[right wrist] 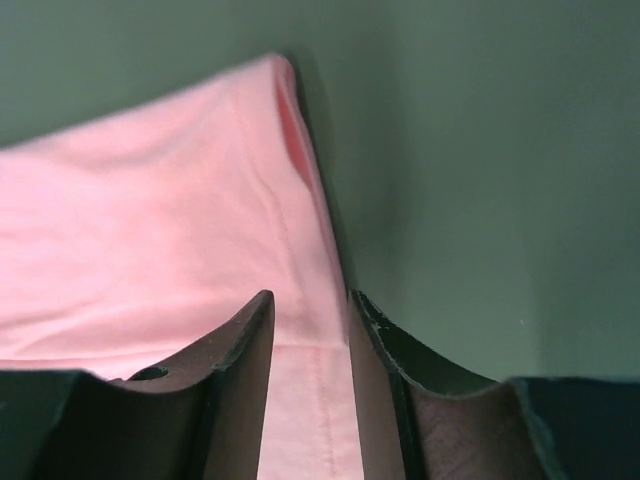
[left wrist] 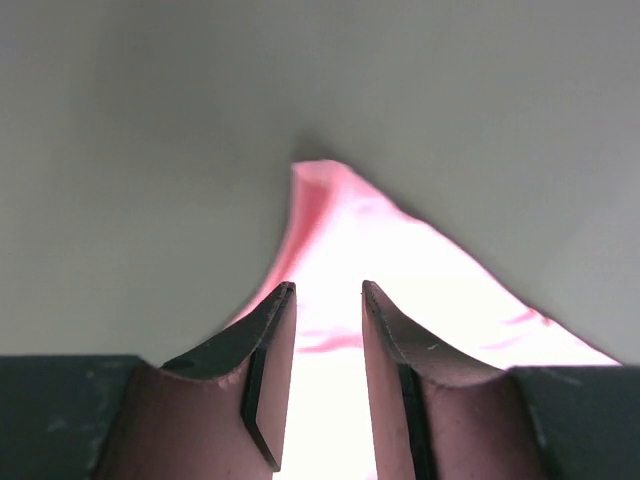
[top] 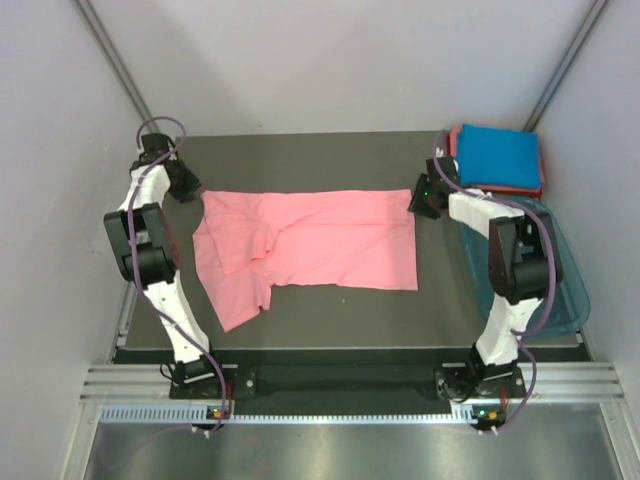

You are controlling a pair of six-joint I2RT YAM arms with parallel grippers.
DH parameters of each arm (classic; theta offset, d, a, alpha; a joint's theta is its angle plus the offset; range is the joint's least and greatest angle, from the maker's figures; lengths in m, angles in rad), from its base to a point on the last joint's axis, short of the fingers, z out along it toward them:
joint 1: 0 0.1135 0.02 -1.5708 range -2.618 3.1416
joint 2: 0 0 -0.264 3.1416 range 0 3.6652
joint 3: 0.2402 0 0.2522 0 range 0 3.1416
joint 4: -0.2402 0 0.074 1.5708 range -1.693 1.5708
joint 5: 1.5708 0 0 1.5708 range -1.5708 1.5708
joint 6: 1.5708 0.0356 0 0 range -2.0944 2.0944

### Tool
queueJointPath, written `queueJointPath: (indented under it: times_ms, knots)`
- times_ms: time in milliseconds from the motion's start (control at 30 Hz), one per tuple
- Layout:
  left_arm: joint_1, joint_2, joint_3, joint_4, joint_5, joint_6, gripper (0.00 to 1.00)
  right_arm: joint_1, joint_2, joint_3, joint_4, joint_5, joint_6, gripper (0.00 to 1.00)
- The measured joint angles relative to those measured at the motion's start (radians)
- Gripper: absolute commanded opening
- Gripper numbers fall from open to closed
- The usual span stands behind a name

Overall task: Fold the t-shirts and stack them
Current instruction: Fold the tshirt

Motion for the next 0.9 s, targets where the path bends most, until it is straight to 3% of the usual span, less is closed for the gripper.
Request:
queueJointPath:
  times_ms: [333,633,900]
  knots:
    - [-0.051,-0.052,-0.081,0.048,0.11,-0.01,0.37,-0.001,0.061,0.162,0.009,-0.089,-0.004,0.29]
    - [-0.041,0.106,-0.029,0.095,0.152,-0.048,0.37,-0.026,0.275,0.303,0.024,-0.137,0.048,0.27]
    - [-0.042,0.168,0.087,0.063,0.023,-0.076,0.36,-0.061,0.294,0.33,0.017,-0.038,0.082,0.26]
